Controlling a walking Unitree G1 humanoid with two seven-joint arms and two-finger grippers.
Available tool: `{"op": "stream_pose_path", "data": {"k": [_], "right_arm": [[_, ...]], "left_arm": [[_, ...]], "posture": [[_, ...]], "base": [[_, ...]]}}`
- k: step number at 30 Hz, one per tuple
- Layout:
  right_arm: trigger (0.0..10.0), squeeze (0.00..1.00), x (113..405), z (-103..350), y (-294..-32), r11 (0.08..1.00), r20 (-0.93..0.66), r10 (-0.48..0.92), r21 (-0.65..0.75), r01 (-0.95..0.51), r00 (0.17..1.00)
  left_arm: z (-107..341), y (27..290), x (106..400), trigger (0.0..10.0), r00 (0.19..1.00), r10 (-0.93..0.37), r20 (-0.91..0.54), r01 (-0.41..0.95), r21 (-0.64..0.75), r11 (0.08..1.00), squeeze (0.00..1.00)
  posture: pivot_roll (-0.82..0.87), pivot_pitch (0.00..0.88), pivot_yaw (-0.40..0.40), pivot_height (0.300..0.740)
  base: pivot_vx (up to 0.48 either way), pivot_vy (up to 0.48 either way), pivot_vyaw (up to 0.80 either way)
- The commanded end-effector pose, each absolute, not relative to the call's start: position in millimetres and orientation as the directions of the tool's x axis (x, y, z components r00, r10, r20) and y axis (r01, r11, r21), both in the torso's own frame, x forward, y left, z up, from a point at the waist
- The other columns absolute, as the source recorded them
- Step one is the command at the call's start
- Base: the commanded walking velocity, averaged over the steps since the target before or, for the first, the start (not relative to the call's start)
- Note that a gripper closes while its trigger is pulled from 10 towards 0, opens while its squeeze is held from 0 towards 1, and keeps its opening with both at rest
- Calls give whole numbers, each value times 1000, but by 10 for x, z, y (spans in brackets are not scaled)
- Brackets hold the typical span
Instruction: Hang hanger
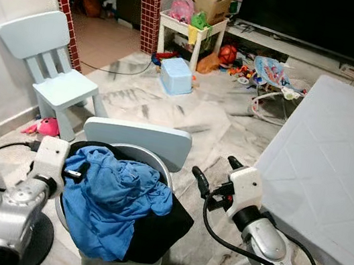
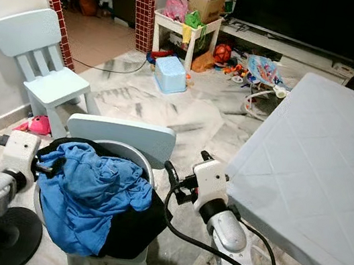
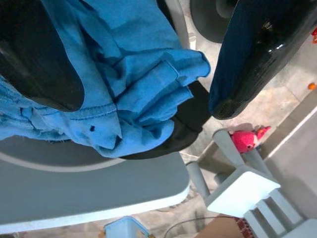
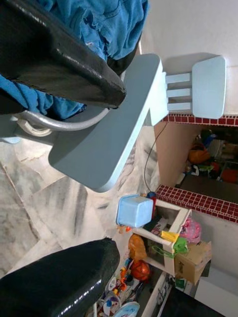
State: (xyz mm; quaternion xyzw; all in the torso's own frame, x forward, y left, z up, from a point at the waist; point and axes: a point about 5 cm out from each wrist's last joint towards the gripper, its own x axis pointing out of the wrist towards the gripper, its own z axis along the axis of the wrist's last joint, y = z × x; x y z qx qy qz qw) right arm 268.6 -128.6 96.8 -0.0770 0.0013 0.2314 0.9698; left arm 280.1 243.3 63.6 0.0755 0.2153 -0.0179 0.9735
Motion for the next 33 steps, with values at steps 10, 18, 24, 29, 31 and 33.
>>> {"op": "stream_pose_path", "data": {"k": [10,18,24,29,31,33], "right_arm": [[10000,0,2617,1089,-1419,895,-31,416,-163,-416,909],[10000,0,2581,1119,-1456,898,-42,404,-173,-405,914],[10000,0,2606,1129,-1467,903,-44,394,-169,-395,918],[10000,0,2619,1125,-1436,902,-42,397,-167,-398,917],[10000,0,2619,1116,-1407,899,-41,405,-164,-406,913],[10000,0,2623,1114,-1395,897,-41,409,-162,-410,911]], "left_arm": [[607,2234,3061,10000,872,-188,-452,299,188,935,0],[388,2227,3059,0,824,-212,-525,354,185,917,0],[318,2255,3028,0,795,-220,-565,391,200,898,0],[297,2307,2993,0,784,-218,-581,398,203,895,0],[262,2318,2941,0,772,-224,-595,405,189,894,0],[241,2312,2906,0,765,-230,-602,410,178,895,0]], "posture": [[-128,65,10,740],[-159,73,19,740],[-153,72,24,740],[-141,68,23,740],[-136,66,21,740],[-131,66,18,740]], "base": [[0,0,0],[0,0,0],[0,0,0],[0,0,0],[0,0,0],[0,0,0]]}}
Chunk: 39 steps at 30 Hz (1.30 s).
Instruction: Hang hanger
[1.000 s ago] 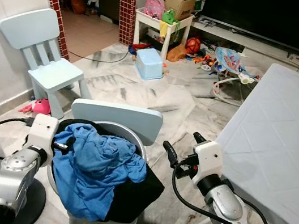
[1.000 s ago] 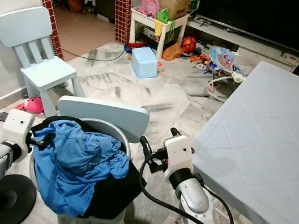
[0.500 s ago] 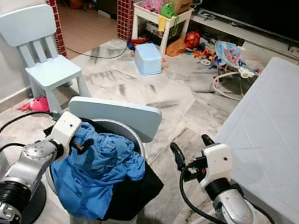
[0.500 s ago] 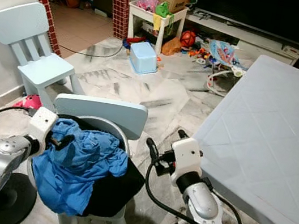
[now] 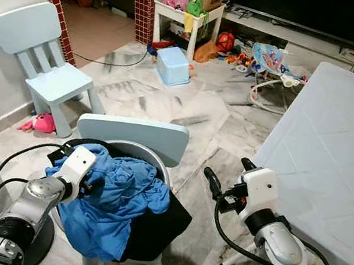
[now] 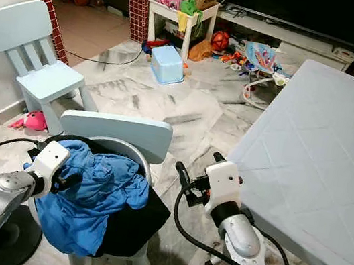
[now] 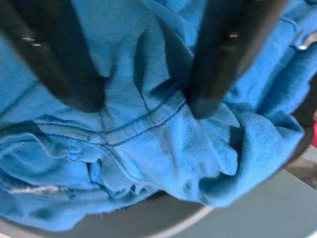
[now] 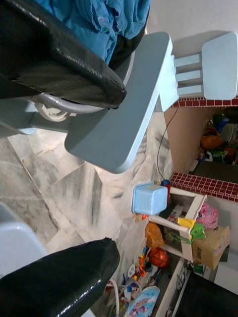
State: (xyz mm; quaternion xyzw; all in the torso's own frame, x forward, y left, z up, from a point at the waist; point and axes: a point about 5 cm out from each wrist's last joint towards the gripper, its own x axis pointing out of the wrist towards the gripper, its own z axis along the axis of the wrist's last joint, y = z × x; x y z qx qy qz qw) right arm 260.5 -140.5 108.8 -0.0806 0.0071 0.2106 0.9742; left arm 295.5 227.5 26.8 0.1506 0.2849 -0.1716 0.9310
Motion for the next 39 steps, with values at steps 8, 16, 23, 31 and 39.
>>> {"op": "stream_pose_path", "data": {"k": [8,16,23,31,39], "right_arm": [[10000,0,2652,1116,-1382,892,-40,420,-164,-421,907],[10000,0,2692,1113,-1325,883,-34,441,-164,-440,897],[10000,0,2724,1117,-1299,879,-28,449,-164,-447,893],[10000,0,2736,1102,-1306,883,-24,442,-164,-440,897],[10000,0,2750,1084,-1282,885,-22,441,-157,-438,897]], "left_arm": [[184,2296,2751,0,752,-254,-608,412,133,902,0],[198,2307,2512,0,762,-231,-605,375,122,919,0],[214,2241,2339,0,760,-229,-608,375,123,919,0],[307,2282,2251,10000,738,-208,-643,440,224,870,984],[697,2330,2573,10000,820,-209,-533,455,386,802,1000]], "posture": [[-121,64,11,740],[-86,58,-2,740],[-70,53,-5,740],[-61,53,5,740],[-55,50,5,740]], "base": [[0,0,0],[0,0,0],[0,0,0],[0,0,0],[0,0,0]]}}
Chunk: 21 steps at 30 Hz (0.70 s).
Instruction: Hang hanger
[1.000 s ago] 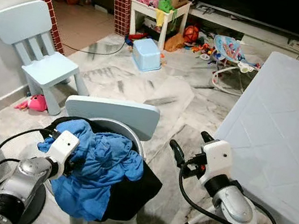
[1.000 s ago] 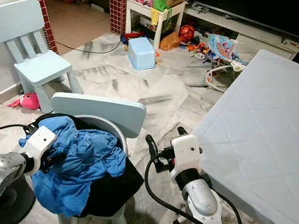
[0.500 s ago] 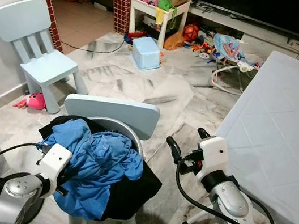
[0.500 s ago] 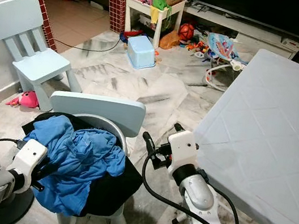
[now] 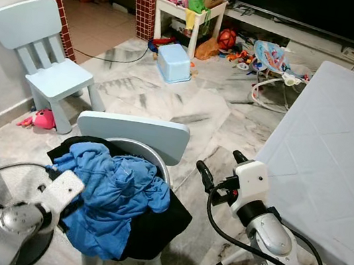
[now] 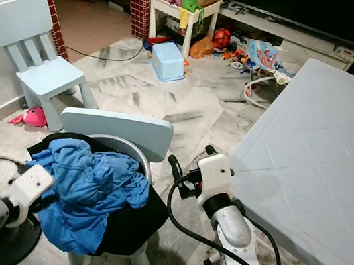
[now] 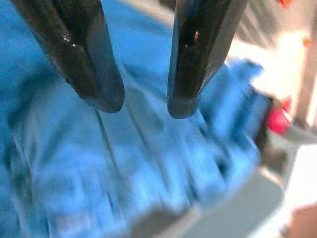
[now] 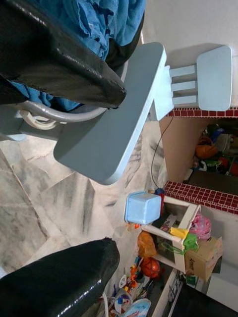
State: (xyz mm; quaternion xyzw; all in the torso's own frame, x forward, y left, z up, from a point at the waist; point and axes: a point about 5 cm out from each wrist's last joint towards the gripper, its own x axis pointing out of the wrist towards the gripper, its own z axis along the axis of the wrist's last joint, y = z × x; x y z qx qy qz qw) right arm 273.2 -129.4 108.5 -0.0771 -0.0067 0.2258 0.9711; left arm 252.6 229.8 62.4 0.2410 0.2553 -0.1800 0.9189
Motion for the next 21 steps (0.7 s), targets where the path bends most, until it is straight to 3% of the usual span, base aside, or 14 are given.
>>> {"op": "stream_pose_path", "data": {"k": [1,3,9,16,18,21], "right_arm": [[10000,0,2754,1085,-1280,885,-21,441,-157,-438,897],[10000,0,2765,1087,-1279,885,-21,441,-156,-439,897],[10000,0,2767,1105,-1316,887,-20,434,-168,-431,901],[10000,0,2739,1107,-1331,887,-21,431,-175,-428,902],[10000,0,2727,1105,-1335,886,-22,431,-180,-428,902],[10000,0,2727,1102,-1335,886,-23,430,-181,-427,903]], "left_arm": [[720,2333,2605,10000,824,-214,-525,465,410,785,1000],[763,2346,2698,10000,832,-219,-510,500,515,696,1000],[800,2311,2971,10000,827,-248,-504,523,527,670,1000],[663,2276,3046,10000,726,-307,-615,647,459,609,1000],[577,2264,3049,10000,648,-327,-688,728,435,529,1000],[566,2257,3061,10000,630,-338,-699,742,416,525,1000]], "posture": [[-55,49,3,740],[-60,48,1,740],[-76,48,4,740],[-99,47,8,740],[-106,46,10,740],[-106,47,13,740]], "base": [[0,0,0],[0,0,0],[0,0,0],[0,0,0],[0,0,0],[0,0,0]]}}
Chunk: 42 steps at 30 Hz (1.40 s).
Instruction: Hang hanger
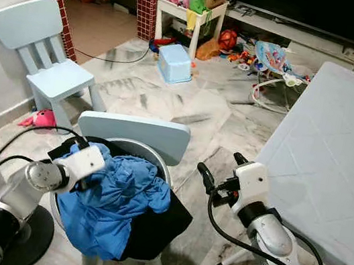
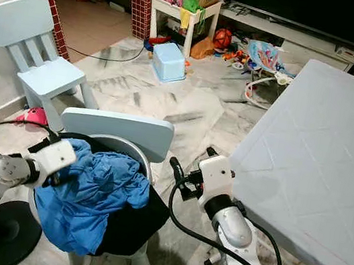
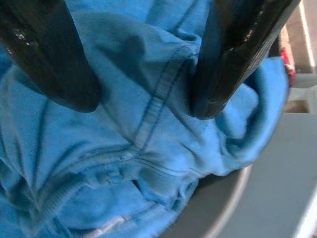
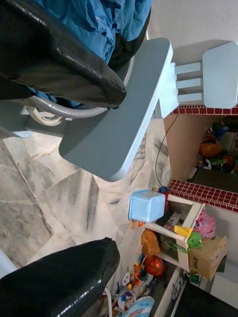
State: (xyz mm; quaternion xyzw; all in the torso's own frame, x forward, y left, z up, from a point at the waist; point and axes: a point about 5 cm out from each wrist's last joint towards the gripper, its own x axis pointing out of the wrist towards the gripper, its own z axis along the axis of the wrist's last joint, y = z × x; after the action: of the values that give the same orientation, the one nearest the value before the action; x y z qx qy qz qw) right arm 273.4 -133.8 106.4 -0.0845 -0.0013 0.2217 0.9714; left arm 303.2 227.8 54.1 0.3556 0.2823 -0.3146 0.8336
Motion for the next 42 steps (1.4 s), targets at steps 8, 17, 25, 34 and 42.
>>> {"op": "stream_pose_path", "data": {"k": [8,17,25,34,42], "right_arm": [[10000,0,2735,1099,-1316,887,-22,428,-183,-425,903],[10000,0,2729,1091,-1320,886,-24,428,-188,-425,903],[10000,0,2734,1088,-1304,884,-23,430,-190,-427,902],[10000,0,2747,1089,-1300,881,-21,434,-201,-429,901],[10000,0,2767,1080,-1284,878,-16,439,-208,-432,899]], "left_arm": [[488,2249,3022,10000,555,-357,-752,807,382,449,1000],[386,2460,2889,0,464,-312,-829,849,314,425,0],[390,2515,2886,0,463,-303,-833,852,323,413,0],[379,2537,2899,0,529,-301,-794,805,356,475,0],[449,2595,2967,0,661,-275,-698,696,434,572,0]], "posture": [[-98,50,18,740],[-97,54,19,740],[-95,47,16,740],[-91,26,13,740],[-73,0,-6,740]], "base": [[0,0,0],[0,0,0],[0,0,0],[0,0,0],[0,0,0]]}}
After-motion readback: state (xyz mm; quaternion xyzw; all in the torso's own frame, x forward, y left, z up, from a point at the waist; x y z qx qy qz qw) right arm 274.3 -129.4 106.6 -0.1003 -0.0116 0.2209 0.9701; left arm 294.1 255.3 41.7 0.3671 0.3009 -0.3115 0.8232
